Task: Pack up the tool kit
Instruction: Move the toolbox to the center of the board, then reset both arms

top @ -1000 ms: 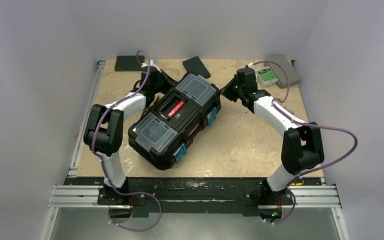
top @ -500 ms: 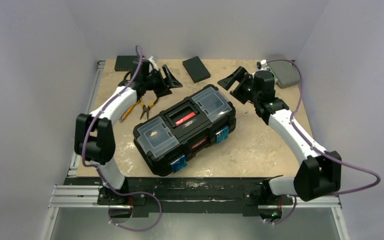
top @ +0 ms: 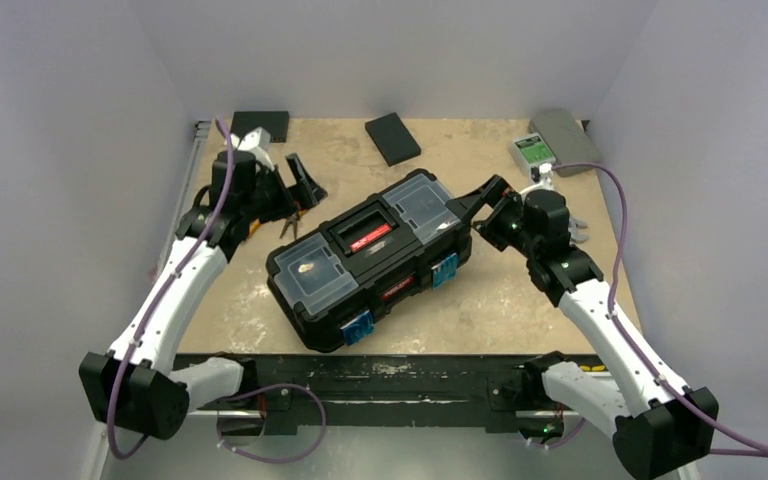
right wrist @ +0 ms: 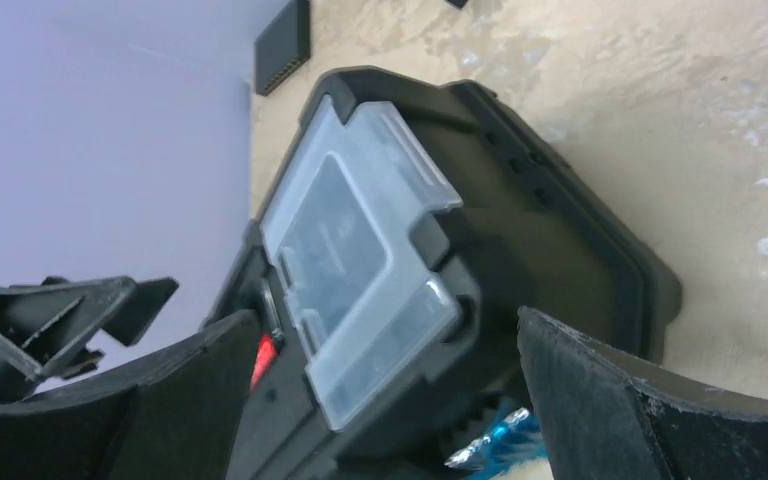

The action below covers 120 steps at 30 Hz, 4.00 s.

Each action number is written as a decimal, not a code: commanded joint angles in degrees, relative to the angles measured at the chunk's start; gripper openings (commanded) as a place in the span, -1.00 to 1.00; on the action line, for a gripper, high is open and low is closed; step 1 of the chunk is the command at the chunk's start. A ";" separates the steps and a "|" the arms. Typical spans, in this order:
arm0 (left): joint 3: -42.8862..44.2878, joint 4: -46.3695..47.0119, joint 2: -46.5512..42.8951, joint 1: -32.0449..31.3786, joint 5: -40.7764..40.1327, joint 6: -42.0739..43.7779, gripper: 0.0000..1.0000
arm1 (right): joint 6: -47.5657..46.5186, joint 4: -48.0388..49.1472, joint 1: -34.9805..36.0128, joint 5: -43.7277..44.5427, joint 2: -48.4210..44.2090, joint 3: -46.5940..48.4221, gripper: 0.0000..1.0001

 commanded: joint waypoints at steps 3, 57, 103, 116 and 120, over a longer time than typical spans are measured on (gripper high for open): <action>-16.19 -2.19 -13.71 0.14 -11.31 -0.18 1.00 | 4.97 4.37 9.45 -0.17 -1.98 -4.40 0.98; -10.71 1.61 -12.67 -15.75 -26.29 0.31 0.98 | -30.11 4.81 -4.84 2.42 14.78 20.86 0.98; -51.59 60.15 -13.56 -0.96 -45.24 28.79 0.99 | -47.34 73.86 -13.42 20.47 11.12 -40.91 0.98; -51.29 68.18 -4.66 1.57 -41.88 30.63 0.92 | -46.77 65.00 -14.33 19.62 5.05 -41.17 0.98; -50.76 73.12 -1.54 1.67 -40.89 34.94 0.86 | -47.14 78.63 -14.33 16.20 13.28 -41.93 0.98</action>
